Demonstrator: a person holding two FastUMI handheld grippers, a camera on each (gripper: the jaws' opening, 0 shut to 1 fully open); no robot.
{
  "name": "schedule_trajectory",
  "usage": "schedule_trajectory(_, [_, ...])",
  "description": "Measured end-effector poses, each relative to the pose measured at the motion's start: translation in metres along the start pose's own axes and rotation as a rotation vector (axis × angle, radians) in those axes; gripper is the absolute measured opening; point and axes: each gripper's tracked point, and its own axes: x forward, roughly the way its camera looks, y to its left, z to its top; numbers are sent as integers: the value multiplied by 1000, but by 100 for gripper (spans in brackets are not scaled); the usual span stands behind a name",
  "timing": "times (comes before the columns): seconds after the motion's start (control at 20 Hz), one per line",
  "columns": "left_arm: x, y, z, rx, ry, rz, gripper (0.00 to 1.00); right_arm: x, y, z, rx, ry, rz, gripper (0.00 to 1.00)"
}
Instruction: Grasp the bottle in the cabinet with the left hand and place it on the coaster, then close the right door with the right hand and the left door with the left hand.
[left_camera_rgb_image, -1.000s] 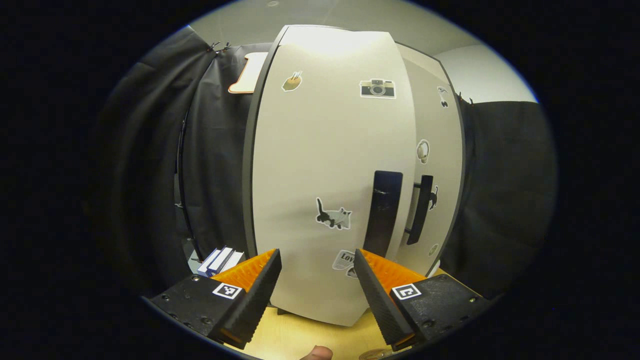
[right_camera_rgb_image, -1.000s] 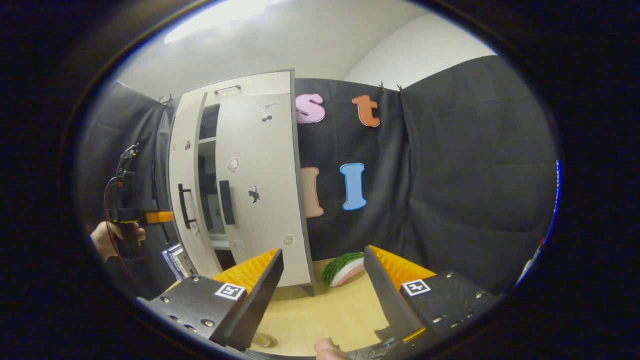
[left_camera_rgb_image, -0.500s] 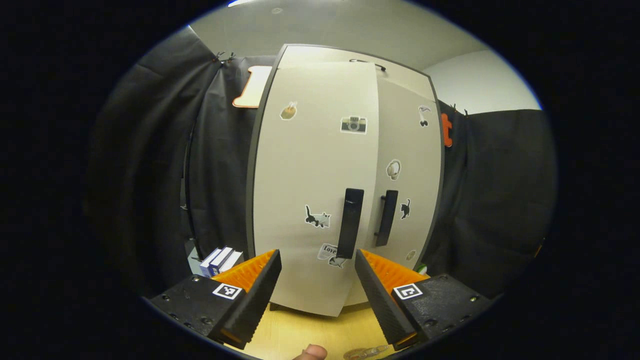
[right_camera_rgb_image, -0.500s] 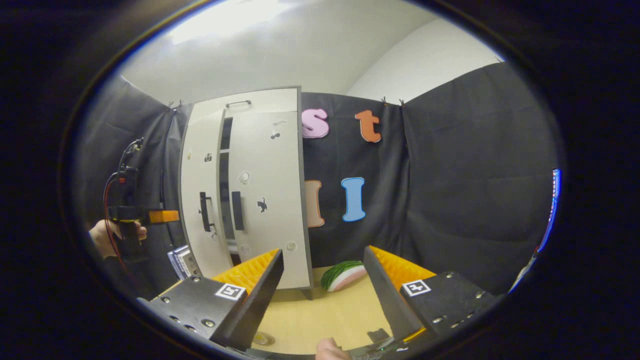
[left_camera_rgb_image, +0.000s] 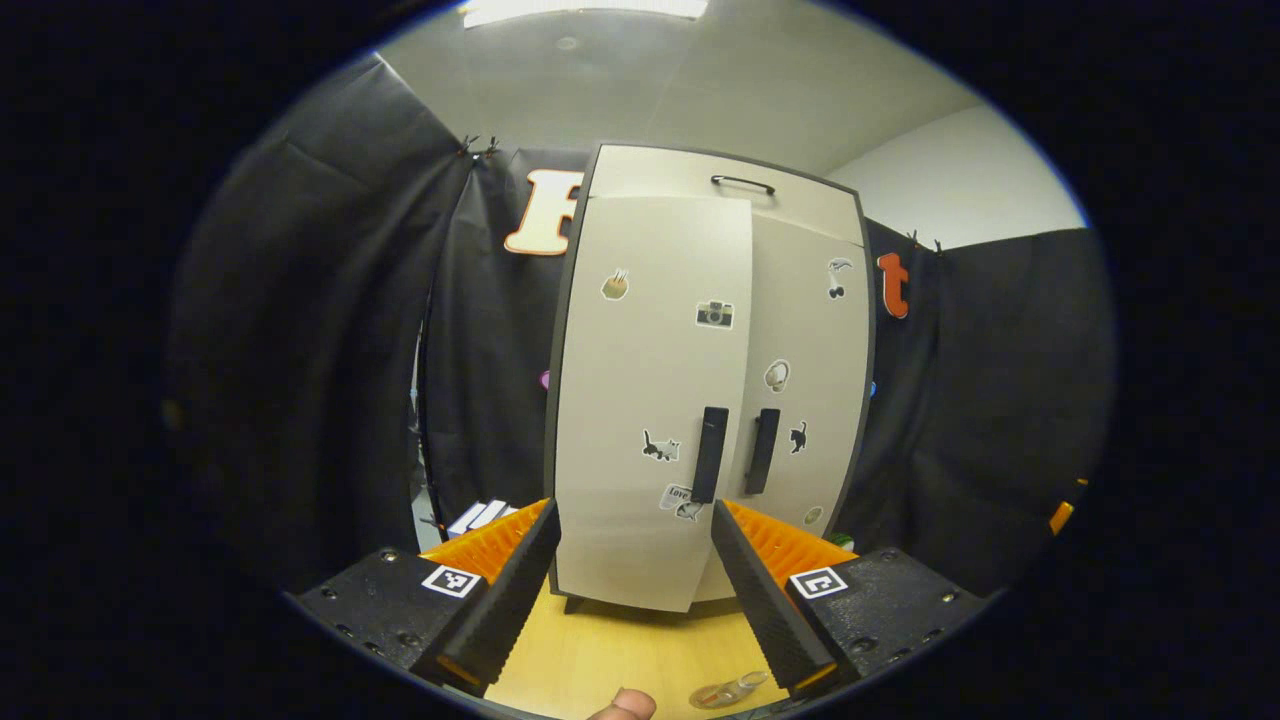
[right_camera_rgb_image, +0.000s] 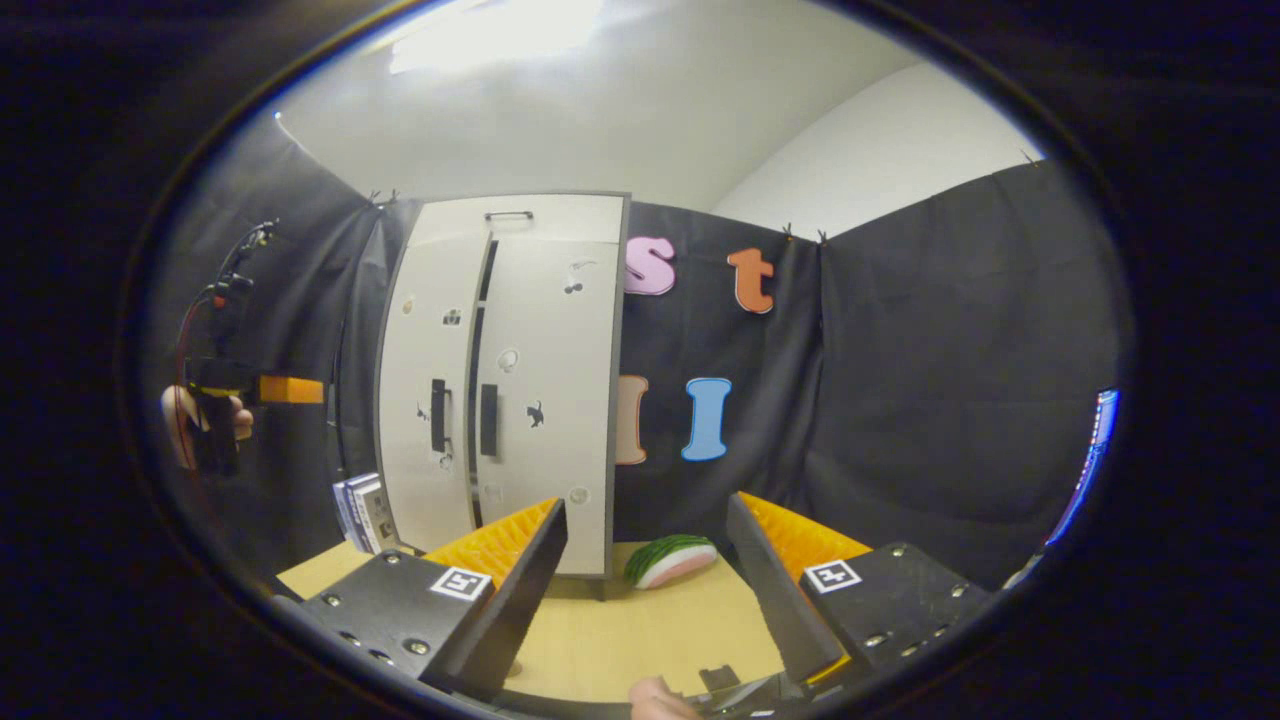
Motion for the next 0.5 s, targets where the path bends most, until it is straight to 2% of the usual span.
schedule_trajectory(0.1, [-9,-2,1,16,-11,-8,96,4,-1,-12,-7,22,-13,98])
schedule_trajectory(0.15, [-12,-5,0,10,-12,-21,92,8,1,-16,-2,28,-19,98])
schedule_trajectory(0.2, [-13,-6,2,0,-21,-30,96,13,5,-16,16,30,-22,98])
schedule_trajectory(0.3, [-13,-6,1,-13,-25,-46,96,25,20,-15,74,31,-2,98])
schedule_trajectory(0.35, [-12,-6,1,-7,-33,-58,96,32,27,-10,93,17,6,94])
schedule_trajectory(0.4, [-10,-4,-1,1,-34,-61,96,40,30,-6,99,6,7,98])
schedule_trajectory(0.5, [-4,0,-5,11,-39,-64,96,55,38,-4,86,1,3,98])
